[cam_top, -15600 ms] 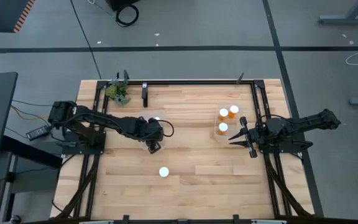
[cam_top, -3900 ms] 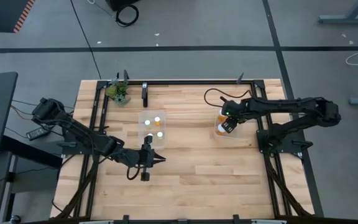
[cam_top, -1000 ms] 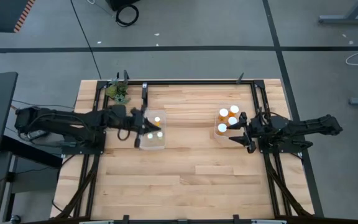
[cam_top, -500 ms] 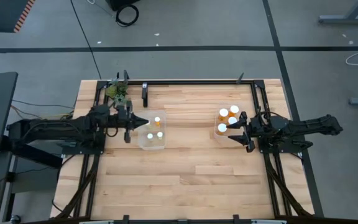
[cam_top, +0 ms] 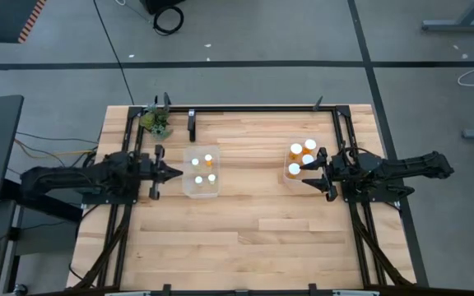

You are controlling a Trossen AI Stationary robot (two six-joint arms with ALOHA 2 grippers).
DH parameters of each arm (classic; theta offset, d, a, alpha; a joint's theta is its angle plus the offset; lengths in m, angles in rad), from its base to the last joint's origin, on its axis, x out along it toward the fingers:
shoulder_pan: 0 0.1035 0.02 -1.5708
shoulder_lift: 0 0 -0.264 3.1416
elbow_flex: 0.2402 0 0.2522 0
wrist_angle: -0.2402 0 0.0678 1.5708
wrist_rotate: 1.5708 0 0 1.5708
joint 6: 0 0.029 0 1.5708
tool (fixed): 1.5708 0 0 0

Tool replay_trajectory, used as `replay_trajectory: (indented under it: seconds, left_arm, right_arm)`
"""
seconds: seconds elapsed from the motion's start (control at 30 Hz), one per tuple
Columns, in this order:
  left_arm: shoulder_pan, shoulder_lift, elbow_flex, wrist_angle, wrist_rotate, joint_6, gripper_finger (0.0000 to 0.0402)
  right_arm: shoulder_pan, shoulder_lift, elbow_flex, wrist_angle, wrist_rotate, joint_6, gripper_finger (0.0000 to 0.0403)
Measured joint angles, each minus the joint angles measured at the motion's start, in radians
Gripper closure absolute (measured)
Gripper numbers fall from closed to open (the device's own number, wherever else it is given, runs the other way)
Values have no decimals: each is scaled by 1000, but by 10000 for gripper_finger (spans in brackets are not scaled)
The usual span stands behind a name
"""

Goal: Pick and place medicine bottles into bin by pill shape (circle, oval)
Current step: Return to Home Position

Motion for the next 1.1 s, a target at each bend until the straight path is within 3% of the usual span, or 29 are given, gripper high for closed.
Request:
replay_trajectory:
  seconds: [0.2,0.5,0.7,1.1]
  left_arm:
    - [-21,-167,0,-139,9,10,397]
    - [-30,-204,0,-190,9,-373,377]
    - [-30,-204,0,-189,9,-353,362]
    - [-30,-204,0,-188,8,-346,376]
  right_arm:
    - [0,0,0,-1,0,0,162]
    - [0,0,1,-5,0,0,162]
    - [0,0,1,-8,0,0,162]
    - [0,0,1,-11,0,0,162]
